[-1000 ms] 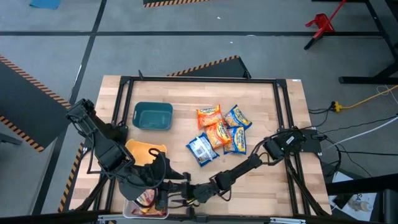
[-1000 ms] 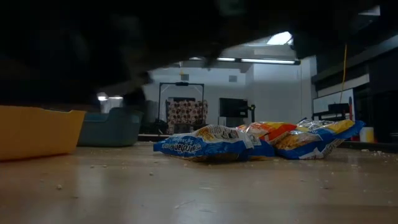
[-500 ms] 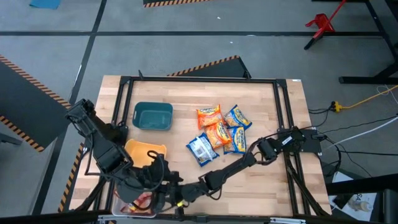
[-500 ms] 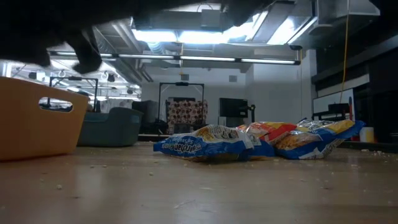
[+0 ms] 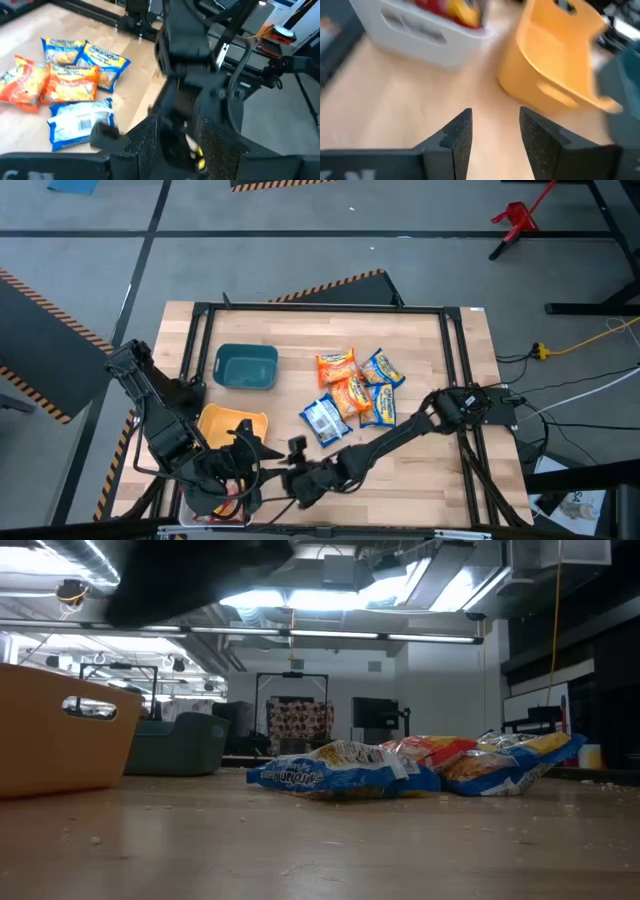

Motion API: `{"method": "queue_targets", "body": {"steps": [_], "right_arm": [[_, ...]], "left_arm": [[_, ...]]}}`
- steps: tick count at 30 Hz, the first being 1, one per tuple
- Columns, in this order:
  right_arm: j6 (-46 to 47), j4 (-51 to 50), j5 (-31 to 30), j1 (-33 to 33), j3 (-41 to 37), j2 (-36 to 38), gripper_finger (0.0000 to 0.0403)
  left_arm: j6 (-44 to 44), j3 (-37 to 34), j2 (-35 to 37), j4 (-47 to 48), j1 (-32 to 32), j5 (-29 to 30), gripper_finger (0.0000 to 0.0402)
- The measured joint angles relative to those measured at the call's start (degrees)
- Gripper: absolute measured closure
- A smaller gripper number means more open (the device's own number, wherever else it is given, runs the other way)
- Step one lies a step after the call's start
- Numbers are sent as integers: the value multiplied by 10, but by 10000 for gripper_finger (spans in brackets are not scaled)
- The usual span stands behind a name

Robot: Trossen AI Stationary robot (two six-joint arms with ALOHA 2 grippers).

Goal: Sort Maruchan noodles
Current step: Put the bottom left blue noodle pack into the yellow bin

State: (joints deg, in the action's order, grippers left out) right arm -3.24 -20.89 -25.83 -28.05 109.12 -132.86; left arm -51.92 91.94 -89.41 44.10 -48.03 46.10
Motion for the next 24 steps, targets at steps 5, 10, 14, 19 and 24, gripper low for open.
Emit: {"method": "queue_targets", "body": {"steps": [5,10,14,19,24], "right_arm": [[29,-229,-8,0,0,77,251],[31,-379,-22,7,0,127,251],[18,-440,-15,36,0,163,251],[41,-519,-15,82,-1,221,251],[70,-580,-41,115,-9,302,251]], "left_arm": [[31,0,1,4,0,0,264],[63,0,15,53,20,-4,264],[117,0,41,99,65,-8,264],[224,-1,102,126,144,-62,264],[272,-46,187,127,233,-113,264]]}}
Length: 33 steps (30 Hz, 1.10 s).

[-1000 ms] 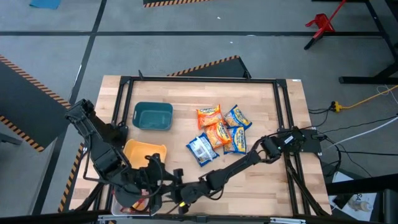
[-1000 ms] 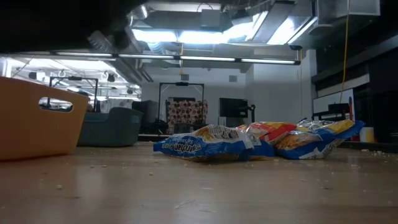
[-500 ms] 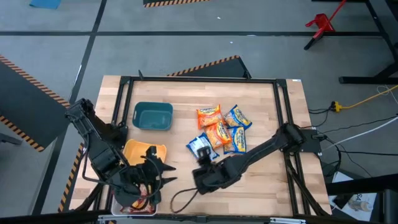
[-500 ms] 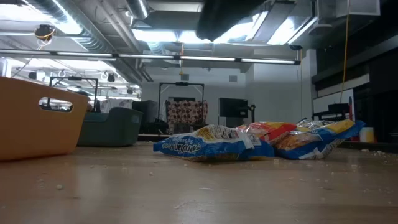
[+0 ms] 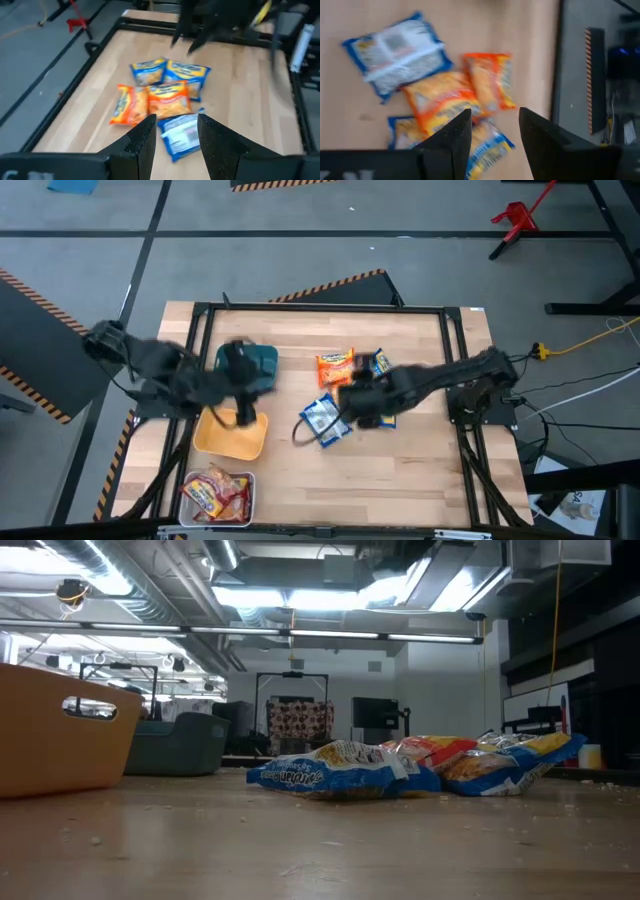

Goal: Sort Maruchan noodles
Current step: Put the bottom left blue noodle pack into the yellow bin

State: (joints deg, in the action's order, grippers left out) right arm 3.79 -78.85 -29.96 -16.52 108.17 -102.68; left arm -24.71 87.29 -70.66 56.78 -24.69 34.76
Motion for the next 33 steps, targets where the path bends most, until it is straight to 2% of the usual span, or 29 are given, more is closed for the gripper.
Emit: {"method": "queue_targets", "body": {"steps": [3,6,10,14,18,21,26,29,33], "right_arm": [[4,13,-6,10,-47,78,251],[4,67,-1,20,-121,166,251],[-16,191,26,32,-262,302,251],[-29,376,100,36,-429,425,251],[-12,549,129,34,-590,499,251],[6,652,171,35,-690,513,251],[27,799,186,34,-803,495,251],[35,841,180,34,-830,479,251],[48,840,180,34,-831,455,251]], "left_arm": [[-1,-67,58,-30,35,-21,264],[-16,-153,114,-119,40,-26,264],[-35,-280,170,-274,31,-47,264],[-86,-400,177,-459,34,-81,264],[-126,-477,127,-632,51,-110,264],[-126,-489,74,-702,63,-123,264],[-62,-460,-16,-708,82,-139,264],[2,-419,-73,-709,87,-159,264],[65,-357,-135,-684,90,-168,264]]}}
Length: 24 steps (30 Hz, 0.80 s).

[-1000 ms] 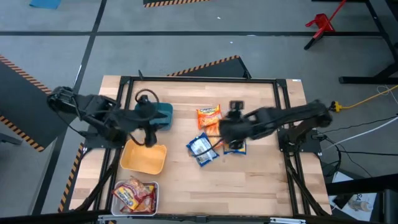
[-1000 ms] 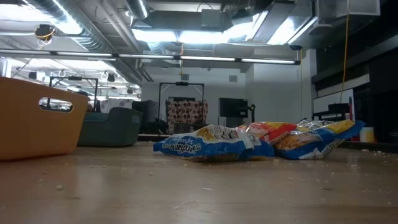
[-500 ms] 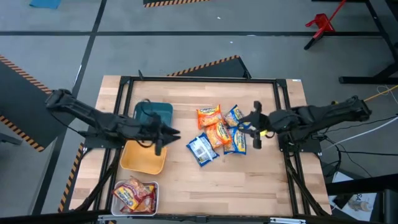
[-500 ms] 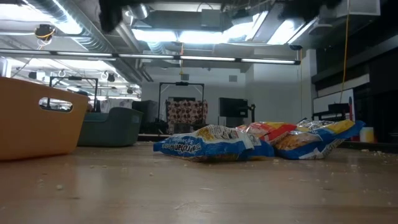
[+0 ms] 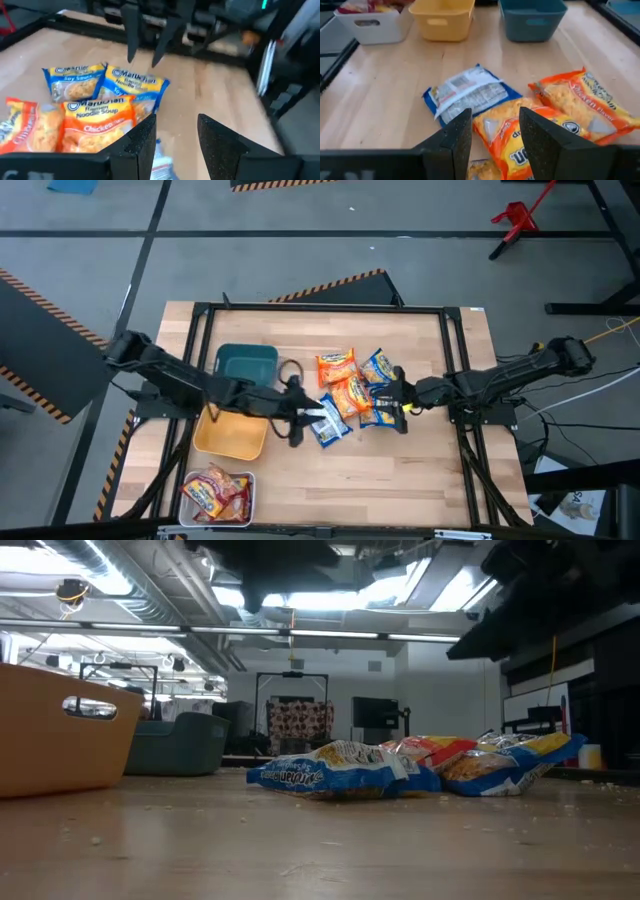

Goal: Sort Maruchan noodles
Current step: Put the bottom left blue noodle pack into the yellow bin

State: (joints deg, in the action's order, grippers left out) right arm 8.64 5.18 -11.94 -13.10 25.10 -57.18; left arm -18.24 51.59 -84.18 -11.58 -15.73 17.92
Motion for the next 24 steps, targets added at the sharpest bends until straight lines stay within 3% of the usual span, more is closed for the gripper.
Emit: {"method": "queue_targets", "body": {"steps": [6,12,18,24], "right_arm": [[-1,10,1,0,0,-41,245],[-13,24,1,0,0,-83,170],[-11,25,0,0,0,-96,94],[-17,27,-15,0,0,-95,80]], "left_arm": [[83,86,-79,95,22,-68,250],[113,105,-127,117,41,-128,213],[194,105,-154,147,40,-107,189],[225,105,-184,150,27,-107,187]]}}
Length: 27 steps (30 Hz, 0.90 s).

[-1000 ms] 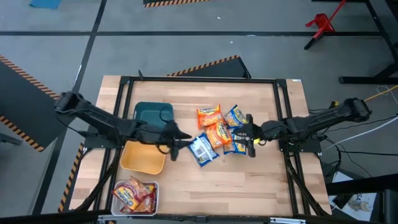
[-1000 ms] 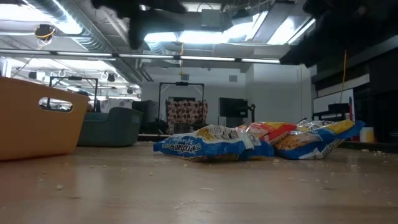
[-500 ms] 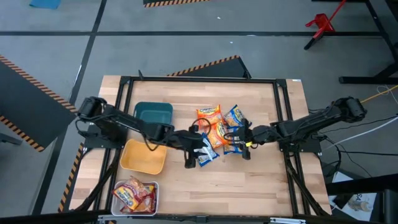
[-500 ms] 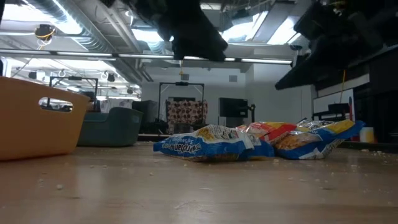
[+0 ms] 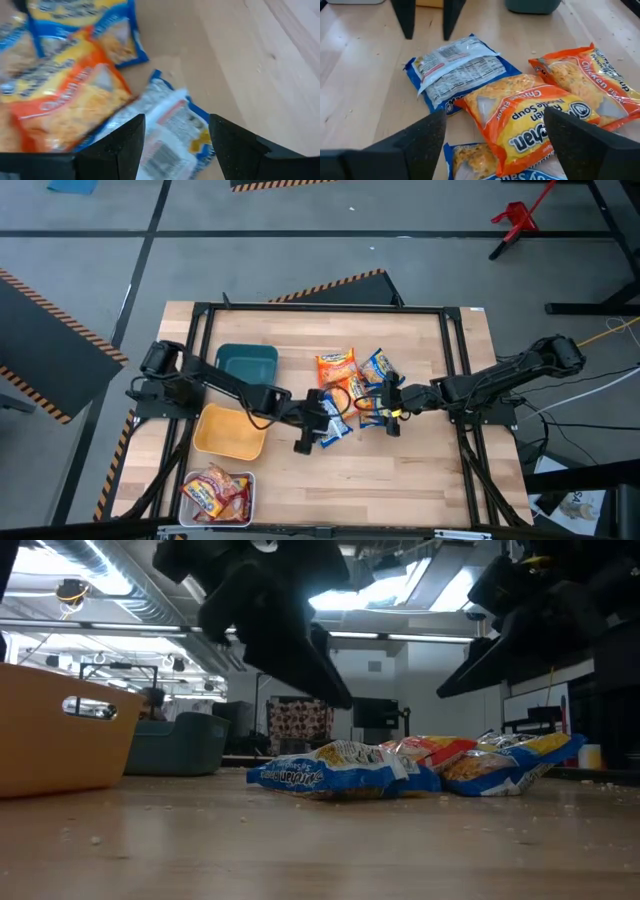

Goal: Sort Maruchan noodles
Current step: Put the bottom left blue noodle pack into the yellow bin

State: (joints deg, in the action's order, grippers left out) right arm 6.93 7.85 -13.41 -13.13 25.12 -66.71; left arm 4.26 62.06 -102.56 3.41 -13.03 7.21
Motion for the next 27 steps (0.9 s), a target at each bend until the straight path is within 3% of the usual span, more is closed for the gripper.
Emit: {"method": "queue_targets", "body": {"steps": [7,14,27], "right_arm": [[-1,-2,-5,0,0,0,83],[6,-3,-11,0,0,0,83],[17,-2,-11,0,0,0,84]], "left_arm": [[0,0,-20,-2,-26,10,182],[64,0,-23,-1,-52,66,170],[103,0,-62,-14,-58,79,167]]}}
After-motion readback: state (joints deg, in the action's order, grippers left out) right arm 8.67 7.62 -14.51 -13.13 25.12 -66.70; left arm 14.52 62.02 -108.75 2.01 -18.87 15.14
